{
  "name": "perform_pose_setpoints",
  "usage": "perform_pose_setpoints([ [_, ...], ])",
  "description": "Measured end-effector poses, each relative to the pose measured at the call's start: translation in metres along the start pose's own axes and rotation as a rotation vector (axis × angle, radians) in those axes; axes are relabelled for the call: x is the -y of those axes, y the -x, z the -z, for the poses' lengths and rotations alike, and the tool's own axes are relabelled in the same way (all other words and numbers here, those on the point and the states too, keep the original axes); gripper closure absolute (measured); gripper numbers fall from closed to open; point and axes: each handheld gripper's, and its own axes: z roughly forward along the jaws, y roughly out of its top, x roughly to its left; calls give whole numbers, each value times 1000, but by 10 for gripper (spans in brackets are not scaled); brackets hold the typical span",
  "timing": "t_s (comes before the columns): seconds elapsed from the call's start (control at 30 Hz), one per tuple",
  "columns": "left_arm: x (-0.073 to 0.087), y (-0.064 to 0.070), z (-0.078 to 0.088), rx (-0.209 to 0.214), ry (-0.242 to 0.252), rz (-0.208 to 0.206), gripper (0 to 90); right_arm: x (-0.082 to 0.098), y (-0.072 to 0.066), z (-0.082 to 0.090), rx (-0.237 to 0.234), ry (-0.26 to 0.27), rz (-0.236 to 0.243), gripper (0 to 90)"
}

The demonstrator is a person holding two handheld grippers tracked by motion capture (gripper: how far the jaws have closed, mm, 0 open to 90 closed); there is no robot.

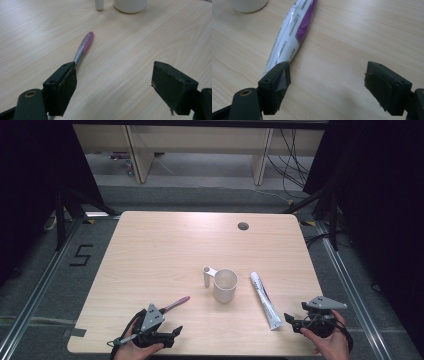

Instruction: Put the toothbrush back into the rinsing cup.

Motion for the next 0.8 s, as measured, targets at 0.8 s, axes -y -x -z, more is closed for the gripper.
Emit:
perform_pose_setpoints([
  [0.8,-1,-18,11,-61,18,1,289,0,2,-4,-11,1,53,222],
])
